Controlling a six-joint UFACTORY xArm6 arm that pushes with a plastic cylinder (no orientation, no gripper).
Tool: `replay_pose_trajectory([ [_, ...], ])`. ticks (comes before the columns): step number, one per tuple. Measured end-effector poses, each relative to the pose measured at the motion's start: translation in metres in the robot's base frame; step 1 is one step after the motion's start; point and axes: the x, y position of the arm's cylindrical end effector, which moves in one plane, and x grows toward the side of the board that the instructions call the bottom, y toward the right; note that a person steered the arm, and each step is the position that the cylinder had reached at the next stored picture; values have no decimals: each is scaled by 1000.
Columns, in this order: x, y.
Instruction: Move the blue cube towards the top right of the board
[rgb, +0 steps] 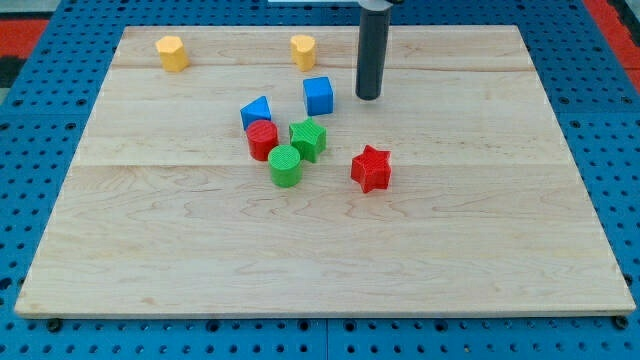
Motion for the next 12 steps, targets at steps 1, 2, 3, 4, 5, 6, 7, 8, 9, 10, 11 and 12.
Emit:
replay_pose_trajectory([
  [1, 44, -56],
  [2, 43, -87],
  [3, 3, -87],
  [4, -14, -39],
  [5, -35, 10],
  [6, -8, -28],
  [7, 27, -68],
  [8, 3, -103],
  [9, -30, -93],
  [10, -52, -57],
  [11, -53, 11],
  [12, -62, 46],
])
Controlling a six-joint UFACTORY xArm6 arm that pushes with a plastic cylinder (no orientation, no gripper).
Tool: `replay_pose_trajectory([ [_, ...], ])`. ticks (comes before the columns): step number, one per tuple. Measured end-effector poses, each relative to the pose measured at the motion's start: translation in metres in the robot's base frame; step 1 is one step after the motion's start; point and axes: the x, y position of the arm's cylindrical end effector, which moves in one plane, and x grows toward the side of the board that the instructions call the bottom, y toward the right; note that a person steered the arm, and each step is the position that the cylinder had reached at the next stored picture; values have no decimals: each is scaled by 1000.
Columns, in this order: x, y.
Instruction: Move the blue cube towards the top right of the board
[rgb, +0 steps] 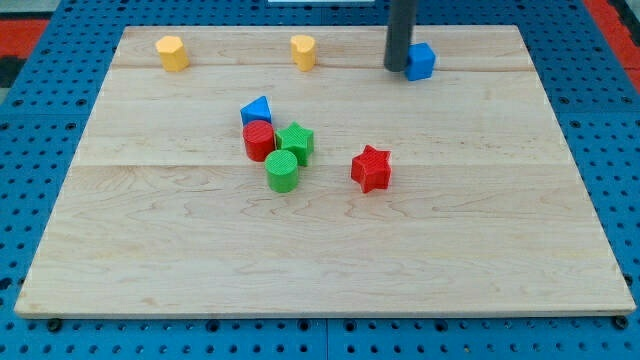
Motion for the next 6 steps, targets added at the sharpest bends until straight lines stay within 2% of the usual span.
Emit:
replay_pose_trajectory([
  [2, 8, 25],
  [6, 12, 111],
])
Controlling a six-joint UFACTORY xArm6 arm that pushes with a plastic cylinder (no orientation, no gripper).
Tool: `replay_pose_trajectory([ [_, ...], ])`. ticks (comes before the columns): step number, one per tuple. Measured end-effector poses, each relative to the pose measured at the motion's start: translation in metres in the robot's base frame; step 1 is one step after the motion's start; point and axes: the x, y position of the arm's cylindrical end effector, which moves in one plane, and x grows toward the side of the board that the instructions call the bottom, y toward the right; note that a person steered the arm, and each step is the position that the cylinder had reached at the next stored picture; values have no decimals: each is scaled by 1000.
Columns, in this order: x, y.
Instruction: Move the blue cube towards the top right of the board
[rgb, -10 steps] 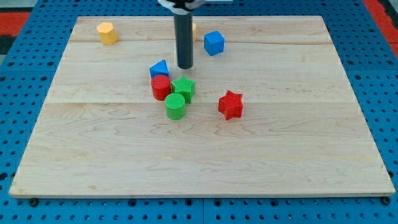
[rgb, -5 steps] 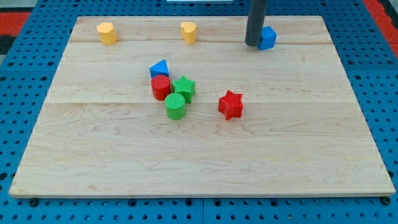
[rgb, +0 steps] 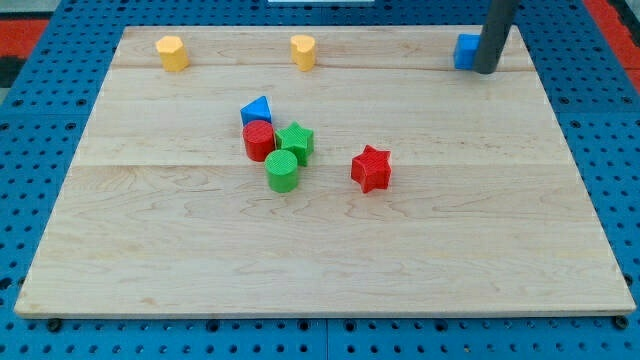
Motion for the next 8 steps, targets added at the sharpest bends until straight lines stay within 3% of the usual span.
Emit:
replay_pose_trajectory([
  [1, 3, 19],
  [2, -27, 49],
  [5, -36, -4],
  [8, -33, 30],
])
